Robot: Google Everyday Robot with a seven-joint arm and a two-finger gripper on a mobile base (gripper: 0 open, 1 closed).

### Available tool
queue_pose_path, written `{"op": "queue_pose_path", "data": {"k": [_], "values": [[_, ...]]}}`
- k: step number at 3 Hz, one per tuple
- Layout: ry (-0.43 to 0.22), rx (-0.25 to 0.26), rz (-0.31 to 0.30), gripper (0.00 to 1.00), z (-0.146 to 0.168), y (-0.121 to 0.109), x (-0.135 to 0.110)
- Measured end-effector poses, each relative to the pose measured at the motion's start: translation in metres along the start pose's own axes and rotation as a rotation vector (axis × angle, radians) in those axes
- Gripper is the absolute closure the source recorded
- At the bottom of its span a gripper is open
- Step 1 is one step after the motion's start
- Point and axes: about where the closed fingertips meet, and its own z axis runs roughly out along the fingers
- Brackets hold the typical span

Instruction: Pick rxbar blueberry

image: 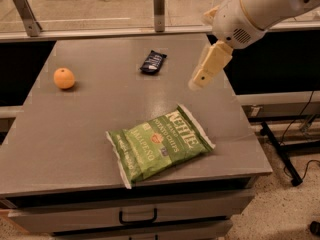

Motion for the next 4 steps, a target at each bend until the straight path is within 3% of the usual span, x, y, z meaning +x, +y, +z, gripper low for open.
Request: {"op": "queue_pose_path", "data": {"k": [1,2,4], "values": [[-0.001,0.001,0.001,0.0,0.001,0.0,0.0],[-0.031,0.021,0.056,0.0,0.032,-0.017,0.0],[-0.148,0.065,0.178,0.0,0.141,-0.072,-0.004]]}}
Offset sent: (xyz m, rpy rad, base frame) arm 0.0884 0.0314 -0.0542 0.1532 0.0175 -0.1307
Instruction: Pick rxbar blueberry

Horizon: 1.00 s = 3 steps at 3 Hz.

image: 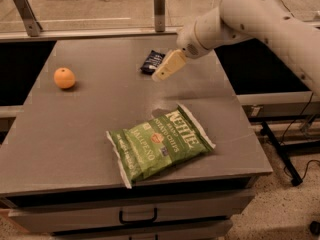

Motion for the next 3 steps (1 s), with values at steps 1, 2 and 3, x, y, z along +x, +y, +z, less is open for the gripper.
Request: {"op": "queue_pose_path", "data": {"k": [1,2,3], "values": [[-0.042,0.006,0.083,0.0,0.044,-0.02,0.006],[-0.067,-0.01,0.141,0.0,0.075,-0.028,0.009],[-0.081,-0.024,0.186,0.19,0.095,-0.033,0.011]]}}
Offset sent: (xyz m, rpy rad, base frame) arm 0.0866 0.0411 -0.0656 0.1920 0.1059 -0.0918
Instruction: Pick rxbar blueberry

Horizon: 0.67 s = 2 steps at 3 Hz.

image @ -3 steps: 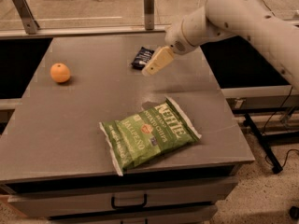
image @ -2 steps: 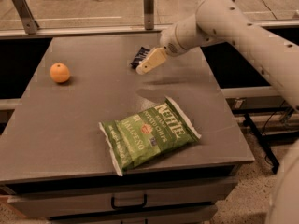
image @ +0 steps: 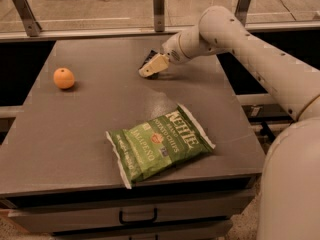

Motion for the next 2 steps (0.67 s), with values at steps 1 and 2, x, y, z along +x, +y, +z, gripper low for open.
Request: {"op": "queue_pose_path", "data": {"k": [1,2], "values": [[-0.006,-0.008,0.031,0.41,0.0066,-0.003,0.0016],[-0.025,-0.019,0.033,0.65,0.0023,0.0007,-0.0054]]}}
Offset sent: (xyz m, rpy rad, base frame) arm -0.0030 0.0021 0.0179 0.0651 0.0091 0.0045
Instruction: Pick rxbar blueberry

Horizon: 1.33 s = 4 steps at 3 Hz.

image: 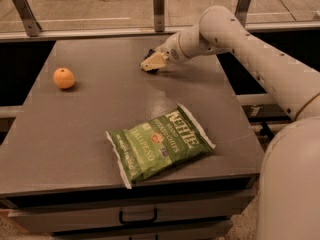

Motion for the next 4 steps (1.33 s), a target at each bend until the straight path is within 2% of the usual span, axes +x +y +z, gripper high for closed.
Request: {"op": "queue_pose_path", "data": {"k": [1,2,3,4], "values": [[-0.039,-0.04,-0.028,0.88,-0.015,0.02,-0.015],[-0.125,-0.07,-0.08,1.0,-0.049,0.043,-0.047],[-0.247,-0.112,-0.118,1.0,-0.086,0.063,-0.083],[-0.26,-0.125,-0.12,1.0,-0.084,0.068,-0.087]]}}
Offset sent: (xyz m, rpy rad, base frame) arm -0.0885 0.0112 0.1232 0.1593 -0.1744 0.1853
